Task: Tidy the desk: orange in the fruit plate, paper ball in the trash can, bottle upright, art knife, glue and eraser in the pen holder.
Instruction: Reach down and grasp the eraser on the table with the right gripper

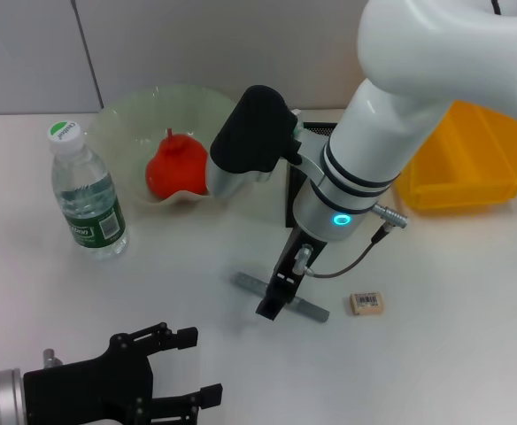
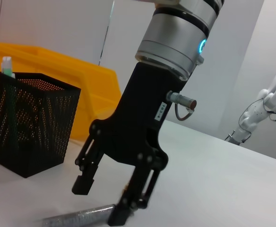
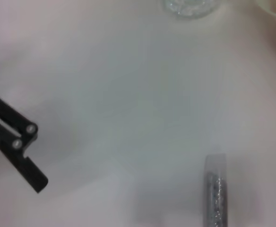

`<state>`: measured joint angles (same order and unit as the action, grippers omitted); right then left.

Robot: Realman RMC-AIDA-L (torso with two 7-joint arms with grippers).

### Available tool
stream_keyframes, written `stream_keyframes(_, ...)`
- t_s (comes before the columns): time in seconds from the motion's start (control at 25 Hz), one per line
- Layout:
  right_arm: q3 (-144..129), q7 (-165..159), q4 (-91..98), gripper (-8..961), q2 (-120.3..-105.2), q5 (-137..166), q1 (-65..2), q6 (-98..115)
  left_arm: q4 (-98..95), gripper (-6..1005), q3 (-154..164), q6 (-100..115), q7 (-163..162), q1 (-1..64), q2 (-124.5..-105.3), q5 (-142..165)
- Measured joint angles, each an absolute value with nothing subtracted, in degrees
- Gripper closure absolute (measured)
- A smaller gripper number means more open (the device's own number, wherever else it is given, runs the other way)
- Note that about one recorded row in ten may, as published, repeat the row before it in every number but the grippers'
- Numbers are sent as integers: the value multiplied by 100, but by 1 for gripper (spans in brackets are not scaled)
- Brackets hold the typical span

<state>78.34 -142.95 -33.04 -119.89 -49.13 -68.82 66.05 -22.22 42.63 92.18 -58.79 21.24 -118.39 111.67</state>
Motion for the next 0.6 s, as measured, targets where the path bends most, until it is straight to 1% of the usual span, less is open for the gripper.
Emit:
stream_keyframes(0.24,7828,-14320,-3297,344,-11988,-4914,-6839,6450,-2185,139,4263,9218,-5879,2109,-11832,11171)
stream_keyframes(0.44,7755,-14320,-3285,549,-11988,-4955,-6801,6332,-2161,139,4263,9218,-5879,2109,-11832,11171)
stream_keyframes(0.6,7736,-14319,-3286,551,-11988,-4984,-6781,6275,-2154,138,4263,9226,-5879,2109,-11837,11171)
